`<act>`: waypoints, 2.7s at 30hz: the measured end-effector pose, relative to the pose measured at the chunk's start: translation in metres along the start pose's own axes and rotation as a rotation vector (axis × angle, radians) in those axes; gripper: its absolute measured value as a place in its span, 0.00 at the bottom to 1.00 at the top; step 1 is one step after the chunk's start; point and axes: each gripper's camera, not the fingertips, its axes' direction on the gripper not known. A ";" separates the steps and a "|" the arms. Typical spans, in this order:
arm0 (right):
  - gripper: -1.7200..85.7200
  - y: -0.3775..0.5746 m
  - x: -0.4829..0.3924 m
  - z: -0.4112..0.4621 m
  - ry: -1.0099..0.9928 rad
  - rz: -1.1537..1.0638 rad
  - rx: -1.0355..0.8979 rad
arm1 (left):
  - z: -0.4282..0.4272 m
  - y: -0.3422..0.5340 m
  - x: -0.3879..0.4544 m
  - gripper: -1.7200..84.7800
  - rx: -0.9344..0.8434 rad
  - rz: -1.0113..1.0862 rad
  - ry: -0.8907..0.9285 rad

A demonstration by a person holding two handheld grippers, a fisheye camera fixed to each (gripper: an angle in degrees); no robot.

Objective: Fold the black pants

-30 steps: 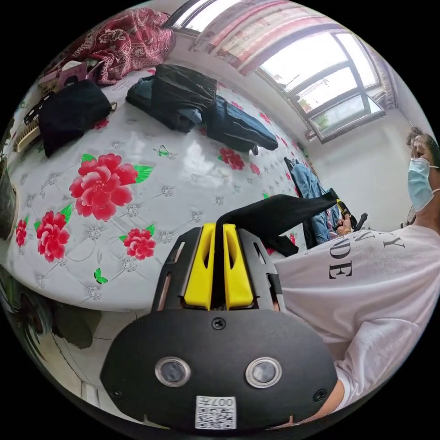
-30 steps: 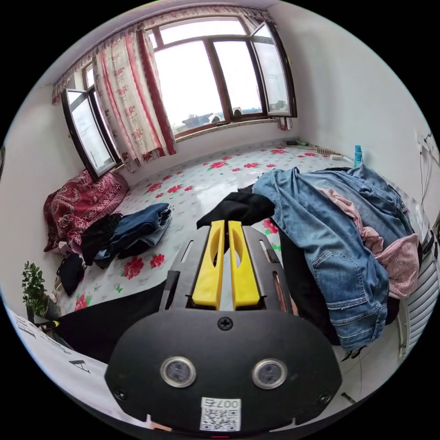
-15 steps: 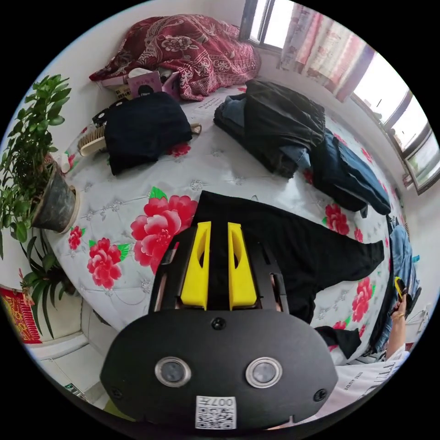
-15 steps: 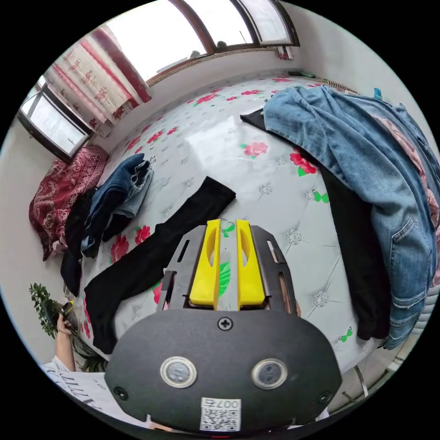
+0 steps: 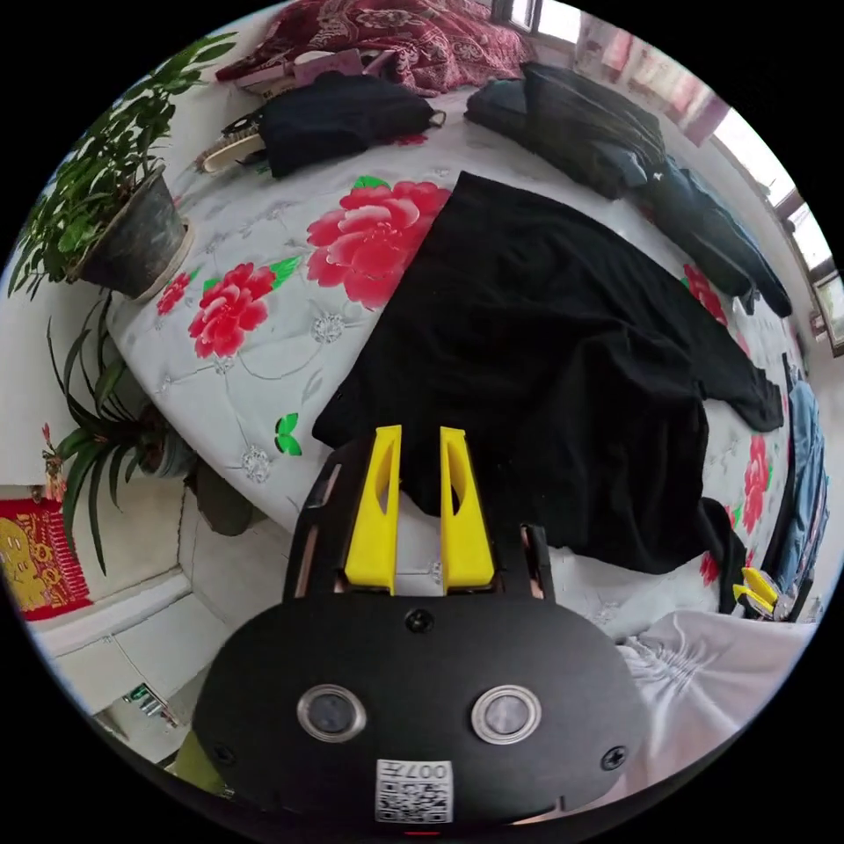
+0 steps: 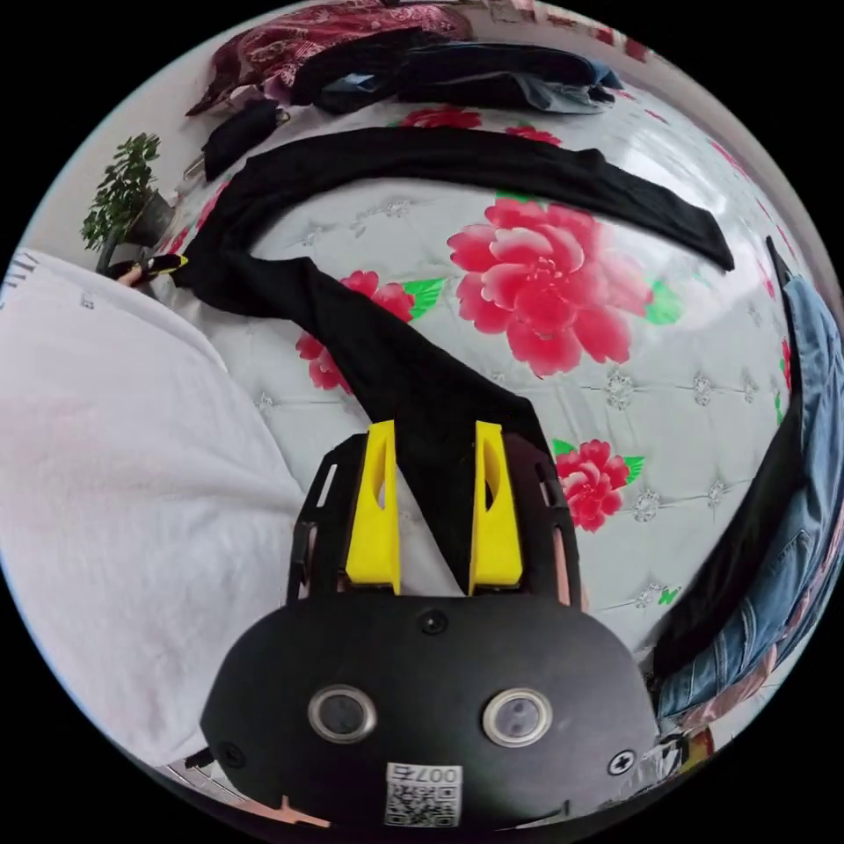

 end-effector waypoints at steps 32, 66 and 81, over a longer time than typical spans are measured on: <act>0.11 0.131 0.205 -0.036 -0.180 0.857 0.308 | -0.045 0.040 -0.109 0.13 0.045 -0.255 0.283; 0.02 0.222 0.339 -0.122 -0.571 0.963 0.796 | -0.170 0.062 -0.223 0.01 0.190 -0.363 0.544; 0.03 -0.064 0.401 -0.067 -0.437 0.850 0.693 | -0.077 -0.136 -0.171 0.02 0.007 -0.314 0.393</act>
